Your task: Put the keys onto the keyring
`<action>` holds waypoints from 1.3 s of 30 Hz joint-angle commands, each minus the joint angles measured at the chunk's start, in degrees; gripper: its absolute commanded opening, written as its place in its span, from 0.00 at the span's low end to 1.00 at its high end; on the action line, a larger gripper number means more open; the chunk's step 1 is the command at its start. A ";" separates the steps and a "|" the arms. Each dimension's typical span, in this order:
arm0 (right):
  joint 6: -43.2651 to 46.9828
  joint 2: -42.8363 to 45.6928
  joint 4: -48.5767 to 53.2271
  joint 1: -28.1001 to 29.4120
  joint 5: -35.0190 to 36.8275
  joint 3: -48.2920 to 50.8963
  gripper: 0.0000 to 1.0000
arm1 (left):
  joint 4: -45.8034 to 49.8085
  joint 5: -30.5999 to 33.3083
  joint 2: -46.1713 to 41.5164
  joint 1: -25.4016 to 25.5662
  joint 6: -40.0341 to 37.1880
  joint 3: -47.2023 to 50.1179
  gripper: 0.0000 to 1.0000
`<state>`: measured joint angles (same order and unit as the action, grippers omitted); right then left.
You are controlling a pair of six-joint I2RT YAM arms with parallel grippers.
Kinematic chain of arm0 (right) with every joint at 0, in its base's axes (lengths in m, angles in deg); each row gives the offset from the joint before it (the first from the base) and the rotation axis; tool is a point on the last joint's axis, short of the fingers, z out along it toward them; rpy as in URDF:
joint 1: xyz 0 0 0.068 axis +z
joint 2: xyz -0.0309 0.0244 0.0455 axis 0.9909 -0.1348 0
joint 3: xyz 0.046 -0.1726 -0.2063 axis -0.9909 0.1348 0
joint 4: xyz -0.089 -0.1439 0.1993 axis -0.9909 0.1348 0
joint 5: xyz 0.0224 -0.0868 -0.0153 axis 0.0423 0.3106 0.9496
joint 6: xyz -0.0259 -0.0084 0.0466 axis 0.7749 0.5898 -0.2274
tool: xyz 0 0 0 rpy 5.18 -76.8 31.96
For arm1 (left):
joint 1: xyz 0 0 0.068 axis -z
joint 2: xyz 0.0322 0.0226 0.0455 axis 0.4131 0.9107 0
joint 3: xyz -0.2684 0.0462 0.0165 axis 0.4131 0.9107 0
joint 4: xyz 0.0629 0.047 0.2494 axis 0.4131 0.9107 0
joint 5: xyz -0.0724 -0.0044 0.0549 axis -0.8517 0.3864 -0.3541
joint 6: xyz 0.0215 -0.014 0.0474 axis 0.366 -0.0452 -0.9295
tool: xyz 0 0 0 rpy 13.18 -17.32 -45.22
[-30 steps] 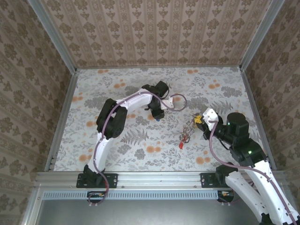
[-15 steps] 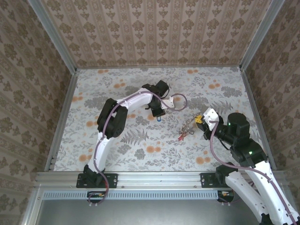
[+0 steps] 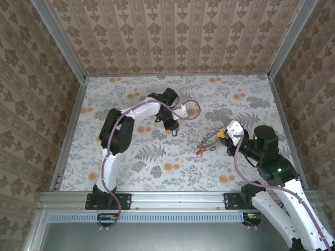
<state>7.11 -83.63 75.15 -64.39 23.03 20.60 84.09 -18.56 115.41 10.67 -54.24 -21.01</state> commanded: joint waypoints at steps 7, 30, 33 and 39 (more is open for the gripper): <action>2.76 -2.63 -4.45 -0.15 -5.04 0.56 0.00 | -10.11 -17.05 -18.34 -1.25 -3.19 13.33 0.00; 4.58 -7.43 -8.21 0.97 -9.28 3.09 0.00 | -8.26 -9.42 -34.09 -0.95 3.18 30.10 0.00; 5.53 -7.42 -6.66 0.88 -7.52 2.02 0.00 | -5.75 -8.16 -35.34 -1.06 5.06 31.78 0.00; 6.47 -8.41 -6.21 0.89 -6.78 1.12 0.00 | -9.45 0.07 -36.78 0.79 10.83 37.78 0.00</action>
<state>12.44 -92.17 69.53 -63.73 15.82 24.25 74.45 -24.18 79.54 10.73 -47.01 15.23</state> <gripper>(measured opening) 0.067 0.044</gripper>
